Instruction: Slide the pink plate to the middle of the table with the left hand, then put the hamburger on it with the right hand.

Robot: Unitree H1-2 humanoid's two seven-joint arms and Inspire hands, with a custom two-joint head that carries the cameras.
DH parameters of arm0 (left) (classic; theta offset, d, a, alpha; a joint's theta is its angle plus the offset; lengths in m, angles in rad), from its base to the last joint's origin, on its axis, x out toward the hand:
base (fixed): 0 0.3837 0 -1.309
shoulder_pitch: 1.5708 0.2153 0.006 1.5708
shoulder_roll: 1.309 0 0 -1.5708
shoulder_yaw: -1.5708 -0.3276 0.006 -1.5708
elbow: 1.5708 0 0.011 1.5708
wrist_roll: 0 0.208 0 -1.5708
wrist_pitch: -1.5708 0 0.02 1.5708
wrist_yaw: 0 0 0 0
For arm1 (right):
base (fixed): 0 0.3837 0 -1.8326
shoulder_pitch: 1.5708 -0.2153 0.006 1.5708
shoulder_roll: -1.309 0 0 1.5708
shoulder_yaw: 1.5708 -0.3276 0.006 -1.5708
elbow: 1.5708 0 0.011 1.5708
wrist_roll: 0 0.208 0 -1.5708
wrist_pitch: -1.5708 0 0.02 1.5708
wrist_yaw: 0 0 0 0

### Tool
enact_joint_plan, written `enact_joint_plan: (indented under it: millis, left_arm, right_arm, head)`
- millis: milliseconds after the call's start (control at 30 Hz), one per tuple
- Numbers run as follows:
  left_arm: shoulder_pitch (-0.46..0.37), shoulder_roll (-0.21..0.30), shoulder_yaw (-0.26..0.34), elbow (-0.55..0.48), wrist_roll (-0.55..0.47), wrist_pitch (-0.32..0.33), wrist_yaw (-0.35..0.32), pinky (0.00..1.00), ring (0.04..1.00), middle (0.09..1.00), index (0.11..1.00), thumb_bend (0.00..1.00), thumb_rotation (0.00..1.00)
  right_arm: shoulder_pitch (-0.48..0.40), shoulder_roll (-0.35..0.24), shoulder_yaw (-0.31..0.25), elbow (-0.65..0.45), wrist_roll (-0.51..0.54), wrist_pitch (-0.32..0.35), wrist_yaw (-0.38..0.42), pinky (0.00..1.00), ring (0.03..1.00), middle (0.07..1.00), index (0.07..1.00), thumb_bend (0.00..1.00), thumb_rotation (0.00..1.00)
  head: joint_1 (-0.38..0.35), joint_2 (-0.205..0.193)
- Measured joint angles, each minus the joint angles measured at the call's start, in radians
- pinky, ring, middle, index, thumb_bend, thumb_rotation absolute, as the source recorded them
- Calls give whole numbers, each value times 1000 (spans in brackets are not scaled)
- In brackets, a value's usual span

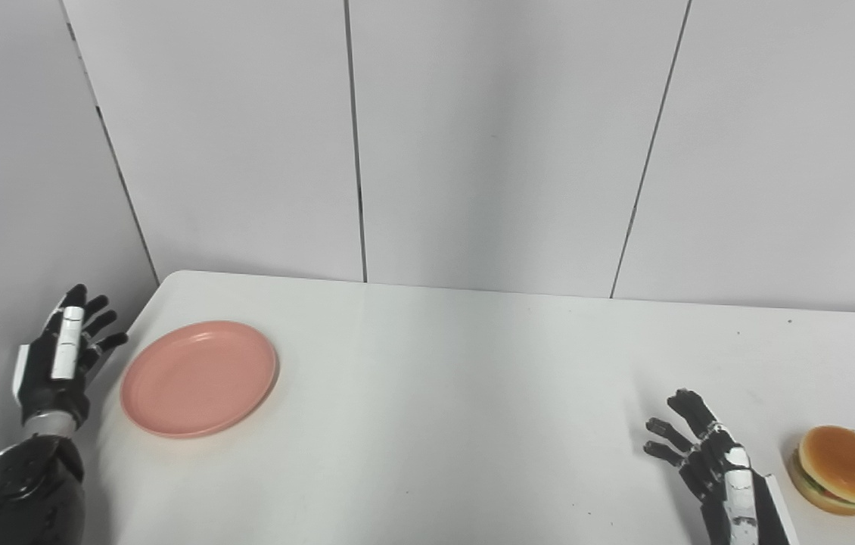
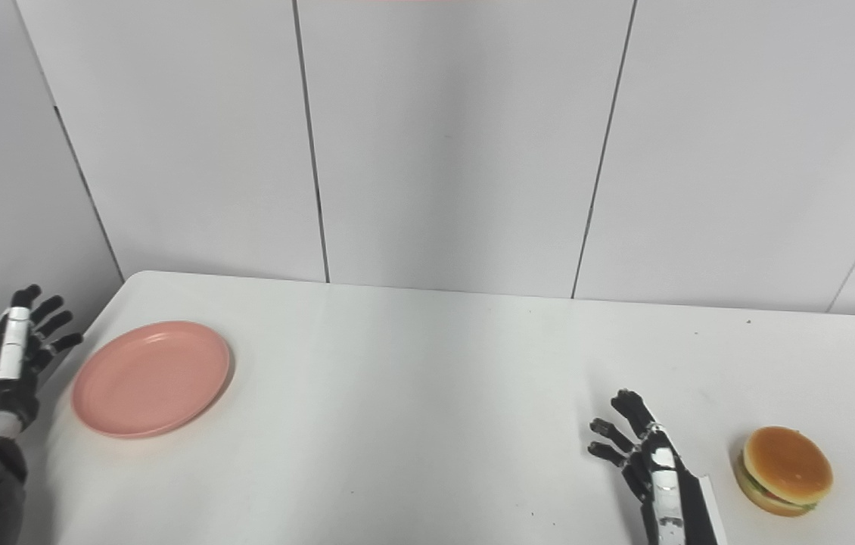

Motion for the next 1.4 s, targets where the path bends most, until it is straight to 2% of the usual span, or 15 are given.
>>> enact_joint_plan:
  millis: [233, 367, 533, 767, 833, 1067, 1400]
  left_arm:
    - [-7, -6, -50, 24, 6, 1, -22, 714, 838, 845, 890, 873, 787]
    - [-8, -11, -74, 25, 10, 5, -34, 717, 833, 833, 875, 901, 781]
    - [-10, -13, -110, 14, 29, 30, -44, 759, 877, 880, 886, 911, 814]
    - [-10, -18, -141, -4, 35, 40, -78, 730, 863, 864, 874, 912, 777]
    - [-10, -31, -143, -13, 33, 41, -82, 705, 853, 857, 870, 909, 783]
    - [-4, -82, -176, -80, 34, 75, -98, 730, 859, 862, 884, 902, 790]
    - [-4, -147, -220, -121, 68, 77, -105, 679, 840, 848, 873, 920, 789]
  right_arm:
    - [14, 5, 10, -17, -1, 19, -2, 725, 771, 897, 862, 785, 1000]
    - [16, 5, 11, -22, -1, 38, -3, 723, 765, 902, 868, 786, 1000]
    - [20, 5, 11, -27, -1, 50, -2, 713, 755, 901, 857, 786, 1000]
    - [27, 9, 12, -35, -3, 60, -6, 710, 743, 901, 875, 781, 1000]
    - [31, 12, 13, -38, -5, 61, -10, 704, 736, 899, 874, 770, 1000]
    - [32, 16, 15, -39, -12, 61, -18, 707, 733, 897, 865, 756, 1000]
    - [34, 20, 21, -43, -19, 65, -23, 680, 711, 886, 866, 770, 1000]
  head:
    - [-8, 5]
    - [-11, 11]
    - [-14, 14]
    - [-20, 20]
    - [-20, 18]
    - [-34, 20]
    - [-61, 26]
